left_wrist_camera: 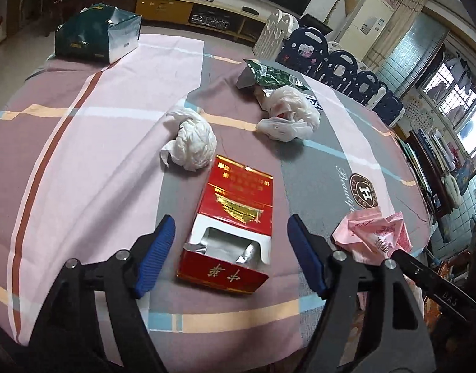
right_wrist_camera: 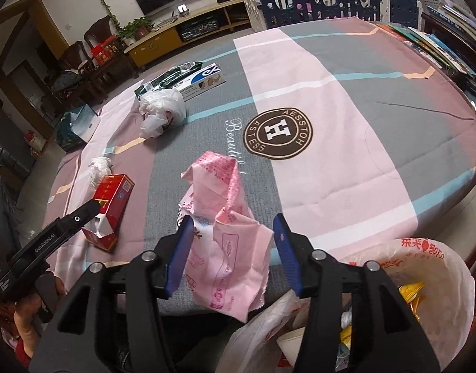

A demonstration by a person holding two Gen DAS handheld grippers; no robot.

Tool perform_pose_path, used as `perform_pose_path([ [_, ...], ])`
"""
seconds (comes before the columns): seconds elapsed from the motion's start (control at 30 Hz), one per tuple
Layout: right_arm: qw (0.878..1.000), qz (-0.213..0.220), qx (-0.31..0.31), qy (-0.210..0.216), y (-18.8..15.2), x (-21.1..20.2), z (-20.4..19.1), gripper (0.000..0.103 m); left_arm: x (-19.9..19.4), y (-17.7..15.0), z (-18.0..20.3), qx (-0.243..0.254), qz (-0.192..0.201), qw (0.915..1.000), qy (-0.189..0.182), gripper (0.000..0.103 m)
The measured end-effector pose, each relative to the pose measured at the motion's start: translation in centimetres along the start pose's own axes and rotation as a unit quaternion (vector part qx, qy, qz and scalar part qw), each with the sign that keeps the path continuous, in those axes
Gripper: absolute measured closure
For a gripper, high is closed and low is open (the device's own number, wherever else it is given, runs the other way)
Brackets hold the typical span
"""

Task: Collect trash
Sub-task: 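Carry the red box in the left gripper and pink bag in the right over the wastebasket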

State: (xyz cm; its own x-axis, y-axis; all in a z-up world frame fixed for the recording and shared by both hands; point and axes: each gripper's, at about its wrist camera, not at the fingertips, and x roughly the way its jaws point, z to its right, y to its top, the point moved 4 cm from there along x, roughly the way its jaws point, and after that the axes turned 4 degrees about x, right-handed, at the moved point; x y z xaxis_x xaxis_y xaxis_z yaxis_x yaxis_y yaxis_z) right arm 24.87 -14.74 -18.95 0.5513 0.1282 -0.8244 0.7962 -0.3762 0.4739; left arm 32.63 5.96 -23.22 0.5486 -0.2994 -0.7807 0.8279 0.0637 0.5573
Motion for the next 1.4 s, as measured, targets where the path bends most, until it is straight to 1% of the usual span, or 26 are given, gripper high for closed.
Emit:
perform_pose_path([
  [0.17,1.0,-0.005,-0.002,-0.003,-0.2,0.1,0.3,0.045,0.7,-0.3,0.3,0.017,-0.016,0.9996,0.016,0.026],
  [0.27,1.0,-0.001,-0.027,-0.014,-0.4,0.2,-0.5,0.041,1.1,-0.5,0.6,0.032,-0.023,0.9984,0.04,0.028],
  [0.33,0.999,0.002,-0.042,-0.017,-0.6,0.2,-1.1,0.04,1.3,-0.6,0.7,0.035,-0.028,0.9983,0.038,0.035],
  [0.37,0.999,0.004,-0.048,-0.017,-0.6,0.2,-1.4,0.039,1.4,-0.6,0.7,0.036,-0.031,0.9982,0.038,0.041],
  [0.43,0.998,0.011,-0.056,-0.013,-0.6,0.0,-1.8,0.036,1.5,-0.6,0.7,0.036,-0.029,0.9983,0.036,0.042],
  [0.5,0.998,0.02,-0.058,-0.01,-0.5,-0.3,-2.1,0.03,1.5,-0.6,0.8,0.037,-0.028,0.9985,0.031,0.044],
  [0.53,0.998,0.025,-0.06,-0.011,-0.5,-0.5,-2.2,0.029,1.4,-0.6,0.8,0.036,-0.026,0.9986,0.03,0.044],
  [0.6,0.997,0.03,-0.067,-0.018,-0.5,-0.6,-2.5,0.023,1.1,-0.6,0.7,0.033,-0.021,0.9988,0.028,0.044],
  [0.73,0.996,0.013,-0.084,-0.032,-1.3,0.3,-3.4,0.021,0.6,-0.5,0.5,0.027,-0.012,0.9992,0.027,0.045],
  [0.83,0.991,-0.002,-0.114,-0.066,-2.0,1.6,-4.0,0.022,0.2,-0.4,0.6,0.027,-0.002,0.9993,0.027,0.045],
  [0.87,0.99,-0.007,-0.124,-0.072,-2.3,2.1,-4.1,0.022,0.1,-0.4,0.7,0.029,0.001,0.9992,0.026,0.045],
  [0.9,0.989,-0.011,-0.128,-0.076,-2.5,2.4,-4.2,0.038,-0.2,-0.4,0.9,0.032,0.007,0.9991,0.027,0.045],
  [0.97,0.988,-0.024,-0.132,-0.077,-3.0,3.0,-4.2,0.051,-0.7,-0.2,1.1,0.037,0.019,0.9988,0.026,0.045],
  [1.0,0.988,-0.023,-0.129,-0.075,-3.0,3.0,-4.0,0.056,-1.2,-0.1,1.3,0.039,0.028,0.9985,0.026,0.045],
  [1.07,0.991,-0.021,-0.12,-0.061,-2.9,2.4,-3.9,0.063,-1.9,0.1,1.5,0.042,0.043,0.9978,0.028,0.045],
  [1.17,0.994,0.009,-0.105,-0.041,-1.9,0.0,-3.7,0.064,-3.5,0.4,2.4,0.054,0.075,0.9952,0.032,0.045],
  [1.27,0.993,0.053,-0.099,-0.021,-0.6,-3.9,-3.6,0.064,-6.0,0.1,4.1,0.067,0.101,0.9918,0.041,0.045],
  [1.33,0.993,0.072,-0.098,-0.014,-0.1,-6.2,-3.4,0.064,-7.7,-0.5,5.9,0.081,0.111,0.9898,0.037,0.045],
  [1.4,0.992,0.084,-0.096,-0.007,0.2,-8.2,-3.0,0.064,-9.3,-1.4,8.0,0.096,0.115,0.9885,0.022,0.045],
])
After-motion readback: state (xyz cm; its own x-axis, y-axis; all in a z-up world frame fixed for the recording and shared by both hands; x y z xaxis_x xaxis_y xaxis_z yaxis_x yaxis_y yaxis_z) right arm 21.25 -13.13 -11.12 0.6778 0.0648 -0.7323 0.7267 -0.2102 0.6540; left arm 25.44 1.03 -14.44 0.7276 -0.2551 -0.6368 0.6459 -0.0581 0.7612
